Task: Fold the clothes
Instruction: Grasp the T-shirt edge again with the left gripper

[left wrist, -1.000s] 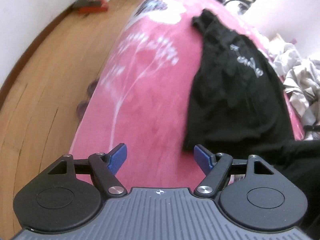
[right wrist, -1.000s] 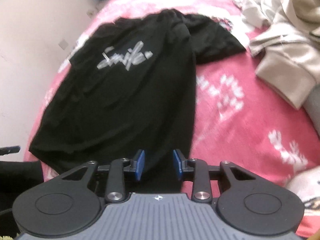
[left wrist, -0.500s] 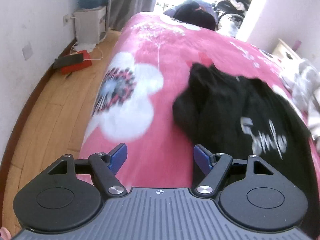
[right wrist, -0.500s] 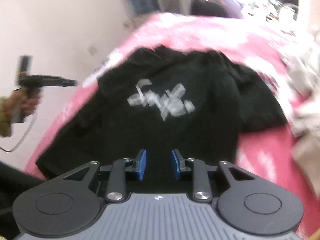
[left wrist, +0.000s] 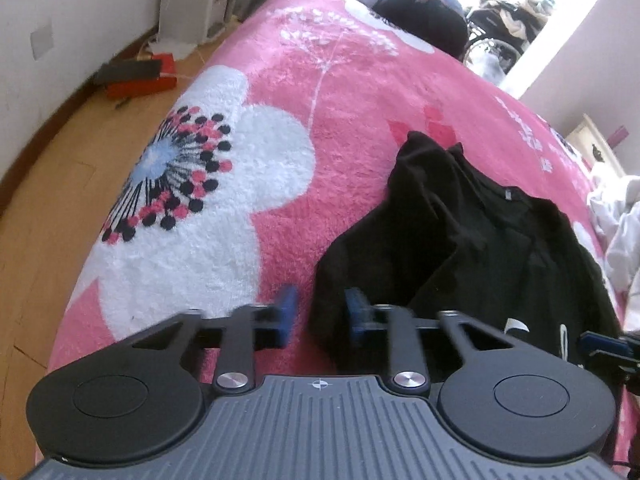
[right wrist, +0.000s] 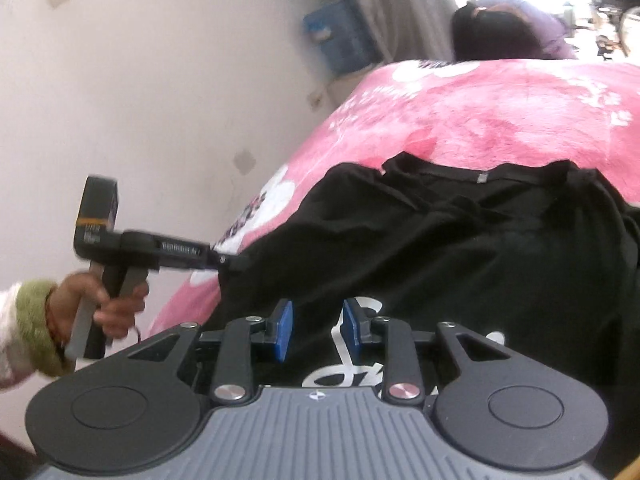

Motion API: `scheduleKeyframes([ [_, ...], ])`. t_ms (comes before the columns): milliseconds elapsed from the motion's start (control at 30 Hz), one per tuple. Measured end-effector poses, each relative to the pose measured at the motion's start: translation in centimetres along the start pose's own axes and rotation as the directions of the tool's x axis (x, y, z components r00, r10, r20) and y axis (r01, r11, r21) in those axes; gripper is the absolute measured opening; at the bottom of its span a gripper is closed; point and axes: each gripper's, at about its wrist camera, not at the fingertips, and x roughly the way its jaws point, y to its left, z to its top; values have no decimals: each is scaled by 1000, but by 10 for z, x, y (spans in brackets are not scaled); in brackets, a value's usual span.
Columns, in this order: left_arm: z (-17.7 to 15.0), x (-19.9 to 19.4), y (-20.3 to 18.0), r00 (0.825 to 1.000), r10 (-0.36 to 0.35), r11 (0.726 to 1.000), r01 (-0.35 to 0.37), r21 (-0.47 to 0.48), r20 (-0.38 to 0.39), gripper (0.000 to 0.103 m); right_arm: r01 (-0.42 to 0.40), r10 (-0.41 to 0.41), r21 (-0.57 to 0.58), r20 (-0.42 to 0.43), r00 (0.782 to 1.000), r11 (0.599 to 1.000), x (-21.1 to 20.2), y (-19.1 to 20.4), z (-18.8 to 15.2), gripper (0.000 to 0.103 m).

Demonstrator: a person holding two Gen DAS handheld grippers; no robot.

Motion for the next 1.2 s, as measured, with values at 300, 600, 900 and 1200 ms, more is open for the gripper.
scheduleKeyframes([
  [300,39,-47,-16,967,122,981,-152,122,224,1,23,-21,97,-18,1000,995,11,11,-27,31],
  [600,94,-50,9,911,297,922,-352,163,285,2,74,-73,22,-37,997,997,11,23,-27,31],
  [900,112,15,28,912,380,892,-405,199,153,11,78,-74,46,-73,995,996,21,10,-38,31],
  [1200,104,-10,78,951,299,954,-299,-14,78,26,146,-151,-153,-19,988,977,26,42,-21,31],
])
